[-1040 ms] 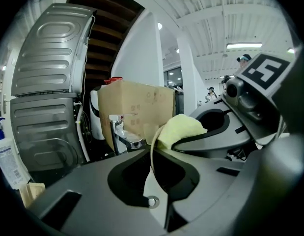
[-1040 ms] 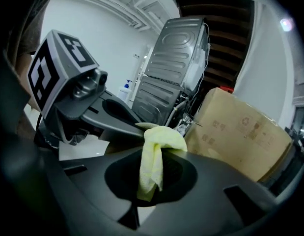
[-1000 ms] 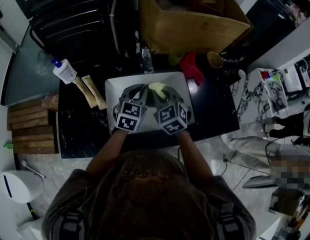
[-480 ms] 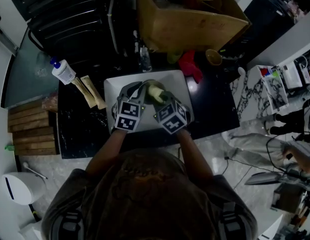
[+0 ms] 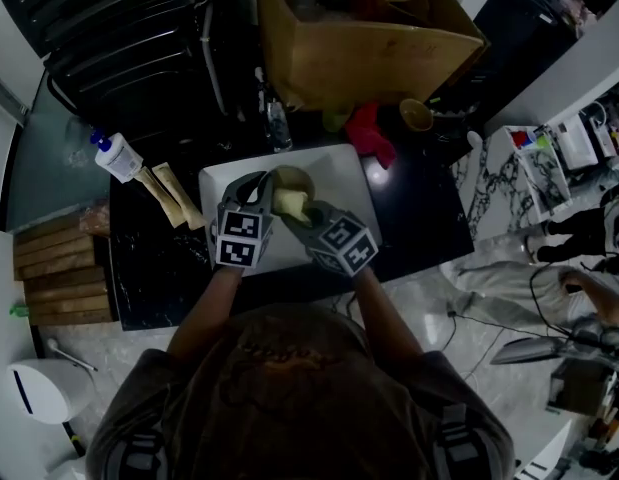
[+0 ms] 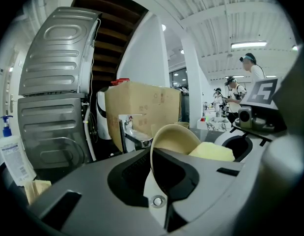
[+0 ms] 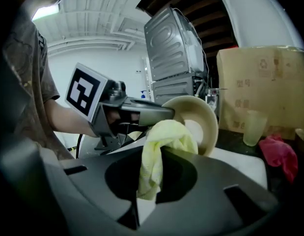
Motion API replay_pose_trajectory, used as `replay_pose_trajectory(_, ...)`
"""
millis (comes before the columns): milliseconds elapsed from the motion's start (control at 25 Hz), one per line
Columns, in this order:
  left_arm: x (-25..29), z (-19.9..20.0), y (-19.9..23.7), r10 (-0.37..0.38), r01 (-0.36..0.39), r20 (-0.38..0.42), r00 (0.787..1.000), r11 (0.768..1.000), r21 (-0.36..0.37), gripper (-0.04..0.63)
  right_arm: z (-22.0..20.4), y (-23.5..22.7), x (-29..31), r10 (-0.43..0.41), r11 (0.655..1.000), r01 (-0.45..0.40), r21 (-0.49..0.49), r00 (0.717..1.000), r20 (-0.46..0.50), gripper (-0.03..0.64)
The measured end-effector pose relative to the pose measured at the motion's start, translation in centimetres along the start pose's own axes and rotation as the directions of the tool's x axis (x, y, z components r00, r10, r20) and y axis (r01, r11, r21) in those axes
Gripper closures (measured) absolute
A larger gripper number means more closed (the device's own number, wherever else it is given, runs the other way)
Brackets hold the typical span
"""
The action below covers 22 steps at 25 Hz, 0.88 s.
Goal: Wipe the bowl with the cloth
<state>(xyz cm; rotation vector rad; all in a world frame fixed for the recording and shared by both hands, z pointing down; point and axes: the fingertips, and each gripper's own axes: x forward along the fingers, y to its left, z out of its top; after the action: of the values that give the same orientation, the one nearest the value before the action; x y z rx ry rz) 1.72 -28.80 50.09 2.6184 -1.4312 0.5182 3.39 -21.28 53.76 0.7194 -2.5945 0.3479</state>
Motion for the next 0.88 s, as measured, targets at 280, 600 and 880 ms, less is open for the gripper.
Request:
replay_pose_trajectory(280, -0.3, -1.6, 2.5, 0.035, -0.038, -0.035, 0.999, 0.997, -0.072, 0.574, -1.9, -2.3, -2.4, -0.078, 0.996, 0.077, 0.045, 0.997, 0.017, 0.598)
replay_pose_trajectory(600, -1.5, -3.7, 5.2, 0.071, -0.081, -0.075, 0.995, 0.988, -0.134, 0.577, -6.4, -7.3, -6.4, -0.283, 0.920, 0.282, 0.271, 0.958, -0.036, 0.598)
replay_pose_trajectory(880, -1.9, -2.9, 4.3, 0.063, -0.066, -0.027, 0.998, 0.991, -0.119, 0.577, -5.5, -7.8, -6.8, -0.372, 0.889, 0.348, 0.296, 0.928, 0.026, 0.598)
